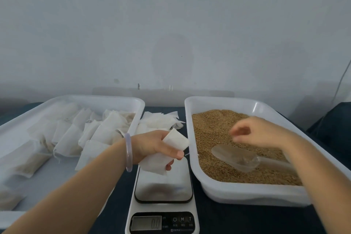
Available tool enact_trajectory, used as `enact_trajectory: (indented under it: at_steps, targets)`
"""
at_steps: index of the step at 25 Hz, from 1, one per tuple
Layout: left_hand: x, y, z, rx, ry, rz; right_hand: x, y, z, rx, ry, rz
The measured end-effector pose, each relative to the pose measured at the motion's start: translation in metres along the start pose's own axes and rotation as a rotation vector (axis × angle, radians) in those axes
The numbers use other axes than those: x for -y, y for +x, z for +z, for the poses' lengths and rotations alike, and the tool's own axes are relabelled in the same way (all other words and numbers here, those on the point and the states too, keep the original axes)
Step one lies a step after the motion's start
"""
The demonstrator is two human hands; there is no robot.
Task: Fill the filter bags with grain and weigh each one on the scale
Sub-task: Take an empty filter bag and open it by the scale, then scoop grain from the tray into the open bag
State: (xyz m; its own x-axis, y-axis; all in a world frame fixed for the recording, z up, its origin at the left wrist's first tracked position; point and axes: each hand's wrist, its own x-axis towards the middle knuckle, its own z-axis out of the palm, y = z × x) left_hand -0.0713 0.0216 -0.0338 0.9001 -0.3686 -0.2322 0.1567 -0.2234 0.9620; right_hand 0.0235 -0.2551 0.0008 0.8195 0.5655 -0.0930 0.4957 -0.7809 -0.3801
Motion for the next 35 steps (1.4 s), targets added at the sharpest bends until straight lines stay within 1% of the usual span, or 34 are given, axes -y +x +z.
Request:
enact_trajectory:
  at_steps: [2,3,4,7,9,11,13,14,15,17,20,24,26,29,32,35]
  targets:
    - [-0.001,0.002,0.001,-0.030,0.013,0.010,-0.036,-0.013,-0.005,0.164,-0.097,0.175]
    - [-0.002,0.003,0.001,-0.046,0.006,0.016,-0.049,-0.018,-0.002,0.218,-0.108,0.241]
    - [-0.002,0.004,0.001,-0.061,-0.009,0.019,-0.059,-0.022,0.002,0.229,-0.113,0.286]
    - [0.002,0.008,0.001,-0.115,-0.044,0.004,-0.073,-0.024,0.016,0.127,-0.089,0.327]
    - [0.003,0.009,0.000,-0.160,-0.054,0.005,-0.076,-0.022,0.021,0.080,-0.069,0.284]
    - [0.003,0.009,0.000,-0.196,-0.037,0.014,-0.074,-0.022,0.023,-0.027,-0.098,0.238]
    - [0.003,0.009,0.001,-0.220,-0.007,0.015,-0.072,-0.019,0.025,-0.186,-0.316,0.172]
    - [0.002,0.009,0.001,-0.229,-0.001,0.011,-0.070,-0.018,0.026,-0.233,-0.429,0.131]
    - [0.002,0.009,0.001,-0.238,-0.004,0.009,-0.067,-0.017,0.026,-0.257,-0.488,0.087]
    - [0.003,0.010,0.002,-0.254,-0.018,0.007,-0.061,-0.015,0.029,-0.256,-0.463,0.008]
    - [0.003,0.010,0.003,-0.262,-0.005,0.004,-0.056,-0.014,0.035,-0.194,-0.386,-0.055]
    - [0.001,0.009,0.005,-0.268,0.012,0.007,-0.062,-0.016,0.036,-0.072,-0.265,0.019]
    - [0.000,0.008,0.006,-0.279,0.017,0.022,-0.066,-0.019,0.032,-0.053,-0.186,0.055]
    - [-0.007,0.004,0.008,-0.297,0.002,0.078,-0.072,-0.024,0.024,-0.095,-0.105,0.096]
    - [-0.024,0.002,0.015,-0.280,0.008,0.169,-0.080,-0.031,0.018,-0.161,-0.138,0.123]
    - [-0.042,0.014,0.033,-0.343,0.269,0.191,-0.091,-0.040,0.013,-0.229,-0.173,0.146]
